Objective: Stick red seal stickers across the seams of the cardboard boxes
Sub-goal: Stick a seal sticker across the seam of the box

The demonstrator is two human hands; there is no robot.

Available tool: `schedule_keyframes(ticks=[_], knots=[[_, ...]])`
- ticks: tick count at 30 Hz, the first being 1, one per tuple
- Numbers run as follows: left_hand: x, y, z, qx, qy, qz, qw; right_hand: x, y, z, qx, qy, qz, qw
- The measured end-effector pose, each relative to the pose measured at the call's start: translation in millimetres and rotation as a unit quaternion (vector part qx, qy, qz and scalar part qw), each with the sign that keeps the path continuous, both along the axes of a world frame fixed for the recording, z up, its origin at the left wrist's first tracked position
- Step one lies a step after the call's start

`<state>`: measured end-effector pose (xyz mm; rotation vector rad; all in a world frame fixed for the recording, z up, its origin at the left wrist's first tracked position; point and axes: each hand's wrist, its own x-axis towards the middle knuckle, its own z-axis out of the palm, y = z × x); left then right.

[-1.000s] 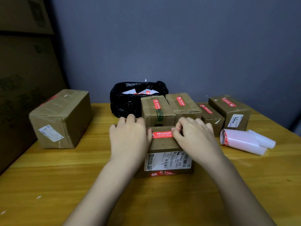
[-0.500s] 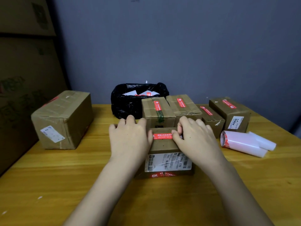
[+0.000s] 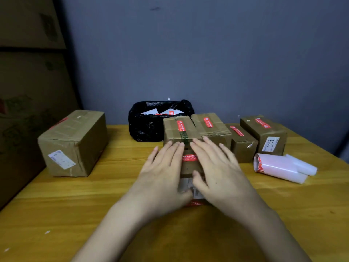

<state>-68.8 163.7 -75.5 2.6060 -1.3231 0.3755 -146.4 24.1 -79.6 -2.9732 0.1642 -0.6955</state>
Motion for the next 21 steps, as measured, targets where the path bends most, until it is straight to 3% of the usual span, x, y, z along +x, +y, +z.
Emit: schedule_keyframes(ticks=[4, 8, 21], knots=[[-5, -21, -8, 0.057, -0.031, 0.043, 0.997, 7, 4, -9, -0.029, 0.070, -0.021, 0.997], [-3, -31, -20, -0.010, -0.028, 0.051, 0.998, 14, 11, -15, -0.023, 0.025, -0.053, 0.998], [-1, -13, -17, 0.009, -0.031, 0.099, 0.995, 4, 6, -11, 0.008, 0.088, -0.116, 0.989]])
